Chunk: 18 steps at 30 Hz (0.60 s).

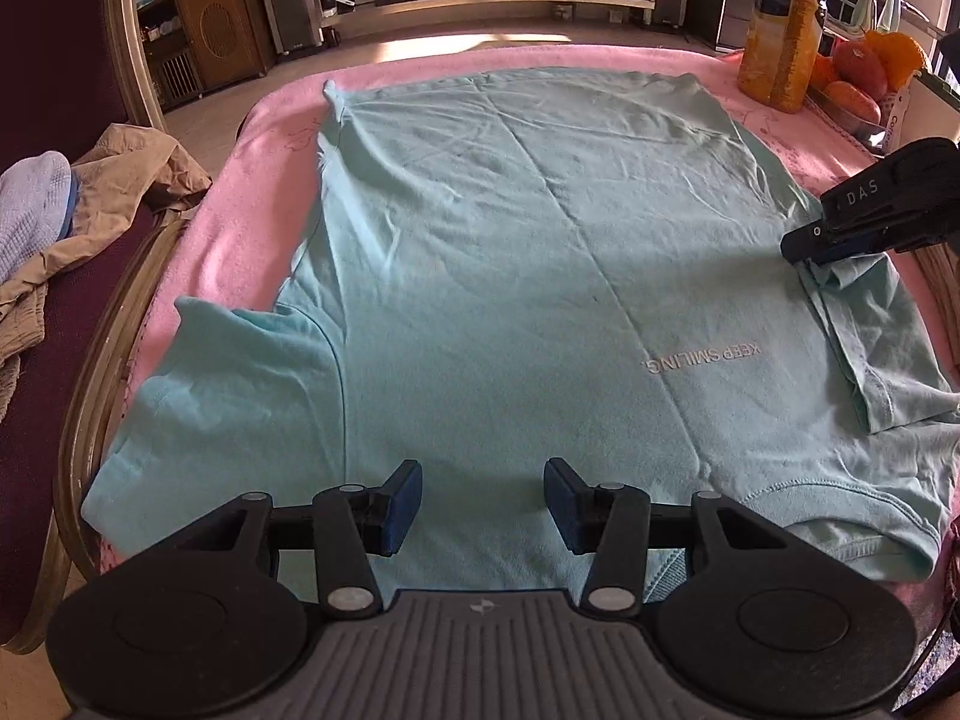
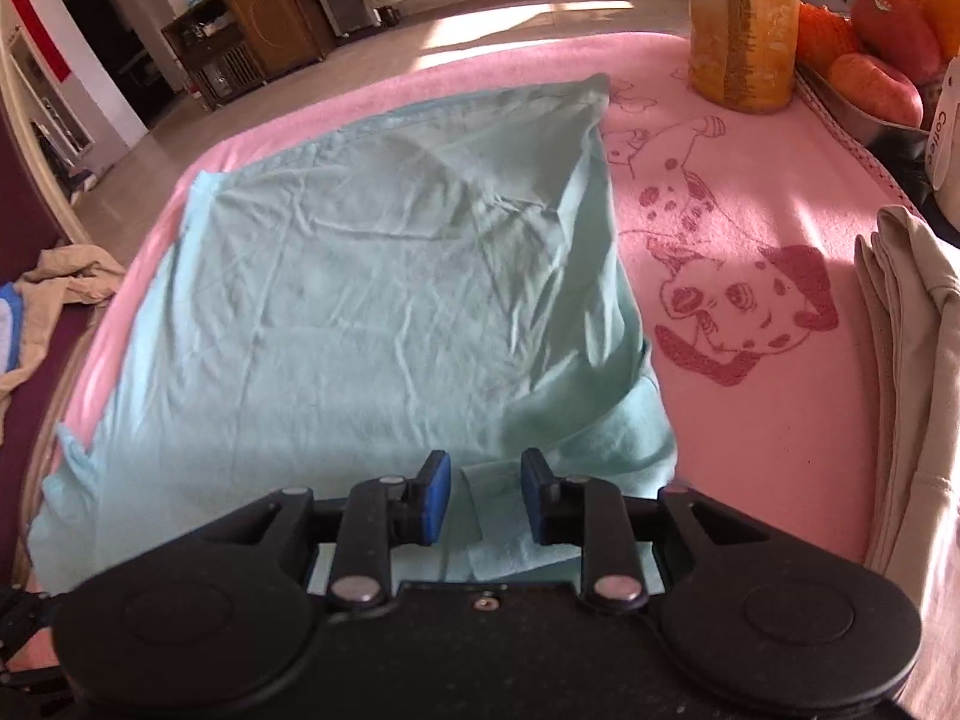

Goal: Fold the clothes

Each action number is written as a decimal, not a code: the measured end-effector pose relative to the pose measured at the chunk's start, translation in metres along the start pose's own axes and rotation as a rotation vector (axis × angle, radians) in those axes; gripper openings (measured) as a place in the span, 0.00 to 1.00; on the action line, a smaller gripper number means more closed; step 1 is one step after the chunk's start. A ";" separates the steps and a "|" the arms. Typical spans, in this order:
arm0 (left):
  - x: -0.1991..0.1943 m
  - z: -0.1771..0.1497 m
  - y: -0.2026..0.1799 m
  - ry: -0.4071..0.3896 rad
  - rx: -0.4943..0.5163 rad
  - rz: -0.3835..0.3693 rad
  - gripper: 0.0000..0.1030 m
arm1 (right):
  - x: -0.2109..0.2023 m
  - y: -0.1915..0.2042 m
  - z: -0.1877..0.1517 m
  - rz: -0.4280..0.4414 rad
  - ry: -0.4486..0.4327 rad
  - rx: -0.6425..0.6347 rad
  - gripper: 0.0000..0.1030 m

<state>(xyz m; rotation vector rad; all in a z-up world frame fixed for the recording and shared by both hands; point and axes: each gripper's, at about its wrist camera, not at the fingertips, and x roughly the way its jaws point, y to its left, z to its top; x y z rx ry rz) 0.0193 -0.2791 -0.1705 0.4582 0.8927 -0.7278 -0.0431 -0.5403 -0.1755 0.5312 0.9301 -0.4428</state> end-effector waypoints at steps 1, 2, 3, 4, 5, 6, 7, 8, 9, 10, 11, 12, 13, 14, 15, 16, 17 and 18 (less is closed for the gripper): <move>0.001 -0.001 0.001 0.002 -0.003 0.000 0.46 | 0.002 0.001 -0.001 -0.020 -0.007 -0.008 0.19; 0.001 -0.001 0.001 0.004 -0.006 -0.001 0.46 | 0.003 0.003 -0.002 -0.040 -0.014 -0.016 0.14; 0.001 -0.001 0.002 0.005 -0.011 -0.003 0.46 | 0.004 0.003 -0.003 -0.058 -0.024 -0.022 0.06; 0.001 -0.001 0.002 0.004 -0.013 -0.004 0.46 | 0.002 0.002 -0.003 -0.066 -0.044 -0.025 0.06; 0.001 -0.001 0.003 0.003 -0.016 -0.004 0.46 | -0.001 0.001 -0.003 -0.067 -0.066 -0.021 0.05; 0.001 -0.001 0.003 0.003 -0.016 -0.004 0.46 | -0.006 -0.003 -0.003 -0.044 -0.096 0.000 0.05; 0.002 -0.002 0.003 0.003 -0.016 -0.005 0.46 | -0.011 -0.006 -0.002 -0.013 -0.125 0.019 0.06; 0.002 -0.002 0.003 0.002 -0.015 -0.004 0.46 | -0.014 -0.008 -0.001 0.027 -0.148 0.034 0.06; 0.002 -0.002 0.003 0.001 -0.015 -0.004 0.46 | -0.015 -0.009 0.001 0.089 -0.157 0.035 0.06; 0.002 -0.002 0.003 0.001 -0.014 -0.004 0.46 | -0.013 -0.010 0.002 0.143 -0.155 0.036 0.06; 0.002 -0.003 0.003 0.000 -0.016 -0.004 0.46 | -0.007 -0.008 0.001 0.172 -0.121 0.034 0.07; 0.002 -0.003 0.003 -0.001 -0.017 -0.005 0.46 | -0.001 -0.007 0.000 0.198 -0.086 0.030 0.13; 0.002 -0.003 0.003 -0.002 -0.018 -0.005 0.46 | 0.003 -0.005 -0.001 0.208 -0.058 0.022 0.21; 0.002 -0.003 0.003 -0.004 -0.017 -0.005 0.46 | 0.003 -0.004 -0.002 0.202 -0.052 0.017 0.23; 0.001 -0.003 0.003 -0.005 -0.016 -0.005 0.46 | 0.001 -0.004 -0.003 0.193 -0.054 0.013 0.24; 0.001 -0.004 0.003 -0.005 -0.015 -0.003 0.46 | -0.009 -0.004 -0.002 0.180 -0.077 0.011 0.25; 0.001 -0.004 0.002 -0.006 -0.012 -0.001 0.46 | -0.023 -0.006 -0.001 0.173 -0.093 0.012 0.26; 0.000 -0.004 0.002 -0.007 -0.009 0.001 0.46 | -0.036 -0.008 0.000 0.166 -0.109 0.013 0.31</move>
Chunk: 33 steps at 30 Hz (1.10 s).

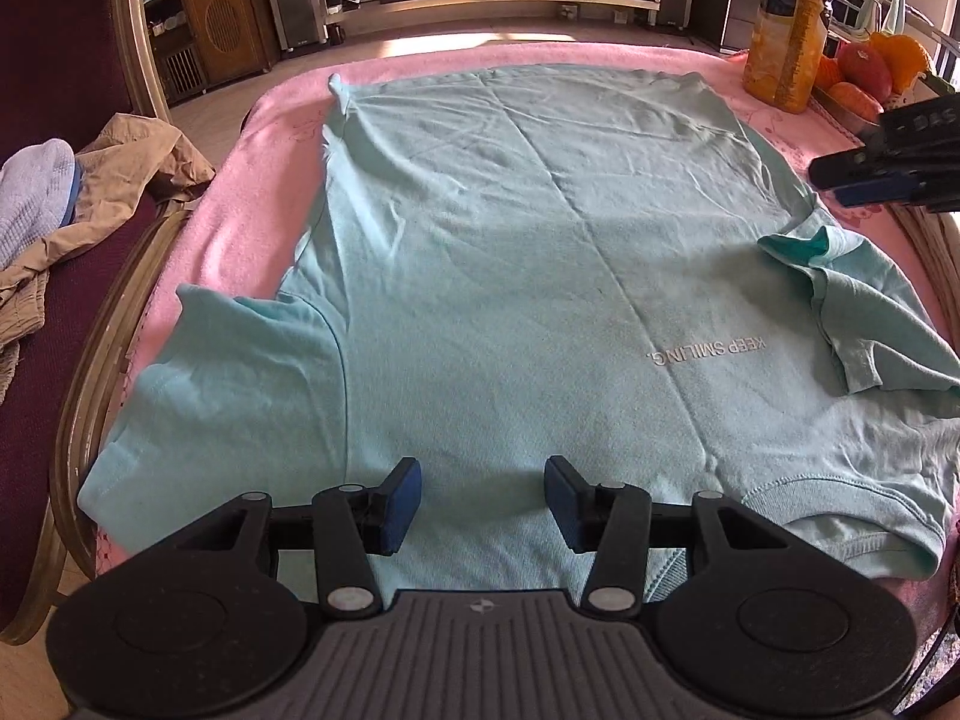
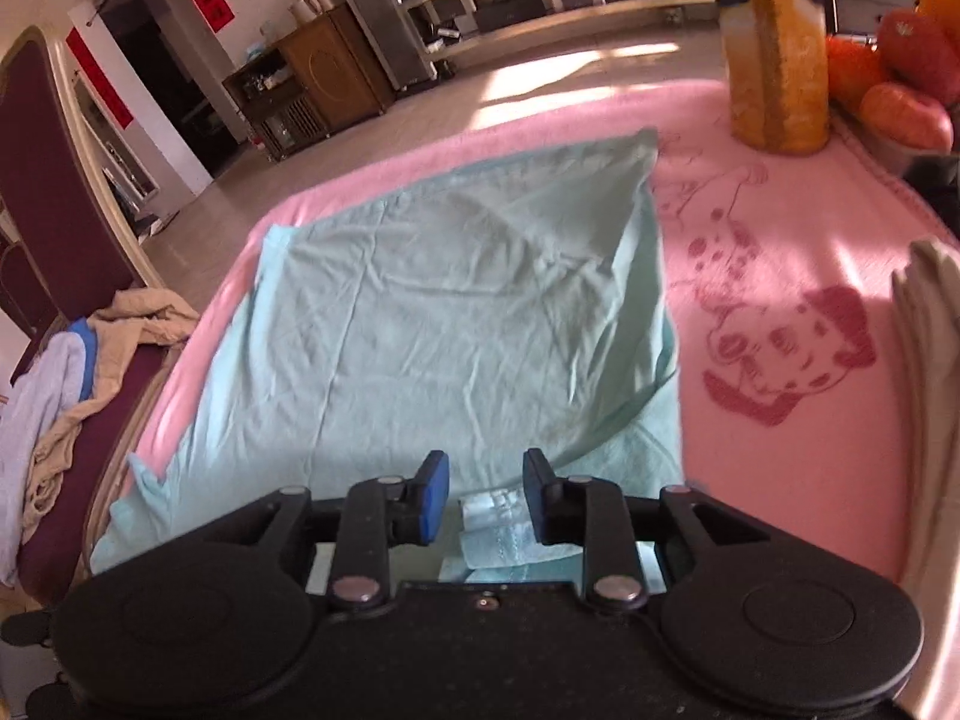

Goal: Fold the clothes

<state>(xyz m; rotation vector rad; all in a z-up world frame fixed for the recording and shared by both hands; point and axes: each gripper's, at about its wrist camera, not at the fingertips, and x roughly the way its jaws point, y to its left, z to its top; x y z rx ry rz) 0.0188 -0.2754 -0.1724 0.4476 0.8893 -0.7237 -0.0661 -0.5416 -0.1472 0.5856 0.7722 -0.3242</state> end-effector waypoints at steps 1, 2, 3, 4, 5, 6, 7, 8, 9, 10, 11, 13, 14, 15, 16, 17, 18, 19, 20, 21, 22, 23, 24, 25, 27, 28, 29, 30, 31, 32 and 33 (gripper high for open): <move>-0.001 0.000 0.000 -0.001 0.003 0.002 0.46 | -0.012 0.001 0.001 -0.005 -0.001 0.000 0.32; -0.002 0.000 -0.001 -0.002 0.007 0.004 0.46 | -0.020 0.003 -0.002 -0.004 0.039 0.004 0.32; -0.005 0.000 -0.002 0.004 0.009 0.008 0.46 | -0.029 0.005 -0.005 -0.003 0.079 0.007 0.32; -0.008 0.000 -0.003 0.010 0.011 0.011 0.46 | -0.036 0.007 -0.010 -0.002 0.118 0.009 0.32; -0.014 0.000 -0.003 0.021 0.009 0.011 0.46 | -0.039 0.011 -0.020 -0.002 0.150 0.007 0.32; -0.019 -0.001 -0.003 0.030 0.001 0.003 0.46 | -0.039 0.013 -0.031 -0.006 0.174 0.006 0.32; -0.024 -0.002 -0.003 0.039 -0.006 -0.006 0.46 | -0.038 0.015 -0.042 -0.009 0.194 0.006 0.32; -0.029 -0.004 -0.004 0.048 -0.010 -0.014 0.46 | -0.035 0.016 -0.049 -0.008 0.194 0.009 0.32; -0.032 -0.007 -0.005 0.051 -0.010 -0.012 0.46 | -0.032 0.017 -0.055 -0.005 0.178 0.007 0.33; -0.032 -0.010 -0.006 0.050 -0.003 0.001 0.46 | -0.026 0.018 -0.058 -0.019 0.170 0.000 0.36; -0.031 -0.014 -0.008 0.050 0.004 0.016 0.46 | -0.018 0.020 -0.061 -0.048 0.170 -0.024 0.38; -0.028 -0.018 -0.007 0.055 0.005 0.033 0.46 | -0.004 0.024 -0.067 -0.101 0.172 -0.071 0.38; -0.026 -0.020 -0.006 0.056 0.006 0.037 0.46 | -0.001 0.025 -0.069 -0.104 0.172 -0.092 0.39; -0.025 -0.021 -0.005 0.057 0.007 0.043 0.46 | -0.002 0.027 -0.071 -0.109 0.156 -0.110 0.38; -0.024 -0.022 -0.005 0.058 0.008 0.048 0.46 | -0.004 0.029 -0.072 -0.128 0.141 -0.132 0.27; -0.024 -0.023 -0.004 0.059 0.007 0.053 0.46 | -0.006 0.031 -0.073 -0.149 0.128 -0.152 0.16; -0.025 -0.023 -0.004 0.056 0.006 0.053 0.46 | -0.009 0.028 -0.074 -0.167 0.118 -0.155 0.06; -0.026 -0.024 -0.003 0.053 0.005 0.053 0.46 | -0.015 0.024 -0.074 -0.162 0.109 -0.134 0.04; -0.027 -0.024 -0.002 0.049 0.003 0.052 0.46 | -0.021 0.020 -0.075 -0.151 0.102 -0.116 0.04; -0.029 -0.023 -0.002 0.042 0.000 0.048 0.46 | -0.028 0.018 -0.076 -0.124 0.100 -0.107 0.04; -0.030 -0.023 -0.002 0.035 -0.004 0.045 0.46 | -0.032 0.018 -0.078 -0.083 0.113 -0.116 0.04; -0.031 -0.022 -0.002 0.027 -0.012 0.038 0.46 | -0.033 0.020 -0.082 -0.018 0.153 -0.141 0.04; -0.031 -0.021 -0.003 0.021 -0.017 0.032 0.46 | -0.032 0.022 -0.086 0.042 0.198 -0.166 0.07; -0.031 -0.020 -0.004 0.017 -0.016 0.032 0.46 | -0.027 0.024 -0.091 0.080 0.247 -0.188 0.17; -0.031 -0.021 -0.007 0.010 -0.002 0.036 0.46 | -0.030 0.024 -0.098 0.078 0.248 -0.222 0.32; -0.030 -0.021 -0.007 0.010 -0.004 0.032 0.46 | -0.038 0.019 -0.098 0.097 0.227 -0.205 0.32; -0.030 -0.021 -0.007 0.011 -0.006 0.027 0.46 | -0.049 0.010 -0.094 0.116 0.193 -0.161 0.32; -0.029 -0.021 -0.007 0.011 -0.008 0.023 0.46 | -0.061 0.000 -0.089 0.093 0.140 -0.113 0.31; -0.028 -0.021 -0.007 0.011 -0.009 0.019 0.46 | -0.072 -0.010 -0.085 0.069 0.086 -0.064 0.29; -0.026 -0.020 -0.007 0.013 -0.012 0.023 0.46 | -0.081 -0.020 -0.081 0.038 0.045 -0.025 0.22; -0.025 -0.020 -0.007 0.014 -0.012 0.027 0.46 | -0.080 -0.027 -0.080 -0.015 0.042 -0.014 0.04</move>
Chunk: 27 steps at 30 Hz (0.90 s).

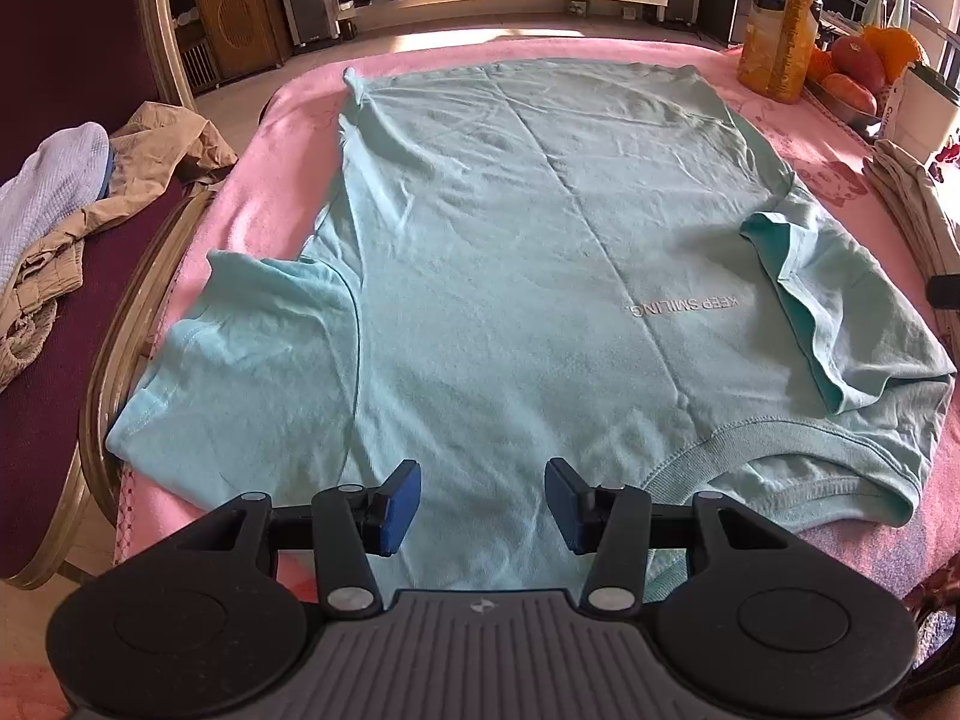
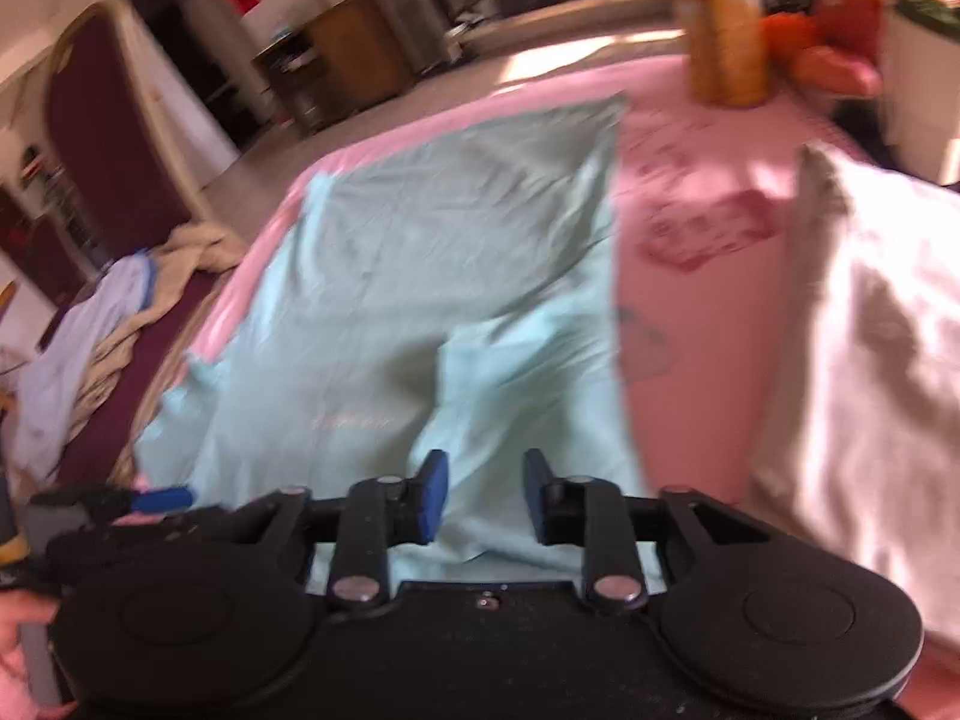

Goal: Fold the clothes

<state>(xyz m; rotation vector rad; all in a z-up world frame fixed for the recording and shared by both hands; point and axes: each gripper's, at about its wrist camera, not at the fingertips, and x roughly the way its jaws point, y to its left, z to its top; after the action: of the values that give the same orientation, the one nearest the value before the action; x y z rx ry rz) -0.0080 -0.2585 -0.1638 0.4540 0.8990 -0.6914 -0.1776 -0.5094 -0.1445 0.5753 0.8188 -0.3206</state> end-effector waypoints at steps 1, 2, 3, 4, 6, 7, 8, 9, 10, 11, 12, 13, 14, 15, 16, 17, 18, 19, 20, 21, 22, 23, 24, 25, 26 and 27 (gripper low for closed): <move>0.001 0.000 -0.001 0.000 0.006 0.003 0.46 | 0.001 -0.007 0.001 -0.053 -0.003 0.012 0.02; 0.002 0.000 -0.003 0.001 0.012 0.005 0.46 | 0.004 -0.012 0.000 -0.102 0.004 0.014 0.02; 0.002 0.000 -0.004 0.003 0.019 0.006 0.46 | 0.012 -0.011 -0.003 -0.142 0.040 -0.015 0.02; 0.002 -0.001 -0.004 0.006 0.026 0.007 0.46 | 0.019 -0.010 -0.008 -0.184 0.074 -0.044 0.02; 0.002 -0.002 -0.002 0.015 0.020 0.021 0.46 | 0.026 -0.007 -0.018 -0.275 0.128 -0.097 0.01; 0.003 -0.003 0.000 0.020 0.016 0.028 0.46 | 0.024 -0.008 -0.020 -0.309 0.154 -0.093 0.02; 0.002 -0.003 0.002 0.025 0.003 0.035 0.46 | 0.021 -0.011 -0.022 -0.333 0.170 -0.077 0.03; 0.001 -0.003 0.004 0.027 -0.009 0.042 0.46 | 0.017 -0.016 -0.025 -0.339 0.174 -0.056 0.04; -0.001 -0.003 0.007 0.028 -0.020 0.049 0.46 | 0.013 -0.020 -0.028 -0.336 0.170 -0.032 0.04; -0.004 -0.003 0.007 0.026 -0.024 0.051 0.46 | 0.009 -0.023 -0.029 -0.309 0.145 0.000 0.05; -0.007 -0.003 0.007 0.025 -0.028 0.050 0.46 | 0.004 -0.024 -0.028 -0.276 0.117 0.028 0.06; -0.009 -0.004 0.006 0.024 -0.029 0.044 0.46 | 0.000 -0.020 -0.025 -0.225 0.085 0.039 0.06; -0.010 -0.004 0.003 0.019 -0.019 0.033 0.46 | 0.001 -0.016 -0.022 -0.163 0.064 0.047 0.06; -0.011 -0.005 0.000 0.013 -0.008 0.021 0.46 | 0.001 -0.011 -0.019 -0.101 0.043 0.055 0.06; -0.012 -0.006 -0.002 0.008 0.003 0.010 0.46 | 0.004 -0.006 -0.016 -0.047 0.029 0.063 0.06; -0.010 -0.007 -0.006 0.007 0.016 0.003 0.46 | 0.014 -0.002 -0.013 -0.017 0.039 0.072 0.06; -0.007 -0.008 -0.009 0.005 0.030 -0.003 0.46 | 0.024 0.002 -0.010 0.012 0.048 0.080 0.06; -0.004 -0.009 -0.012 0.004 0.043 -0.009 0.45 | 0.034 0.006 -0.007 0.031 0.058 0.084 0.06; 0.000 -0.011 -0.015 0.005 0.060 -0.031 0.45 | 0.042 0.010 -0.007 0.019 0.071 0.073 0.06; 0.001 -0.013 -0.017 -0.011 0.070 -0.038 0.45 | 0.048 0.016 -0.008 0.001 0.085 0.053 0.07; 0.001 -0.014 -0.019 -0.013 0.085 -0.034 0.45 | 0.054 0.020 -0.012 -0.020 0.115 0.023 0.08; -0.002 -0.015 -0.020 -0.001 0.094 -0.035 0.44 | 0.058 0.024 -0.017 -0.041 0.153 -0.012 0.08; -0.005 -0.017 -0.021 0.021 0.092 -0.044 0.40 | 0.053 0.029 -0.022 -0.050 0.160 -0.045 0.09; -0.008 -0.020 -0.022 0.036 0.097 -0.046 0.39 | 0.048 0.031 -0.026 -0.055 0.164 -0.066 0.09; -0.014 -0.023 -0.023 0.029 0.111 -0.043 0.39 | 0.043 0.029 -0.028 -0.047 0.156 -0.056 0.10; -0.019 -0.025 -0.019 0.022 0.099 -0.048 0.39 | 0.038 0.027 -0.031 -0.040 0.148 -0.046 0.10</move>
<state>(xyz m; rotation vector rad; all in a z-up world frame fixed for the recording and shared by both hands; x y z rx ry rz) -0.0433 -0.2492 -0.1633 0.5306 0.9010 -0.7786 -0.1582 -0.4713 -0.1809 0.5449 0.9792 -0.2971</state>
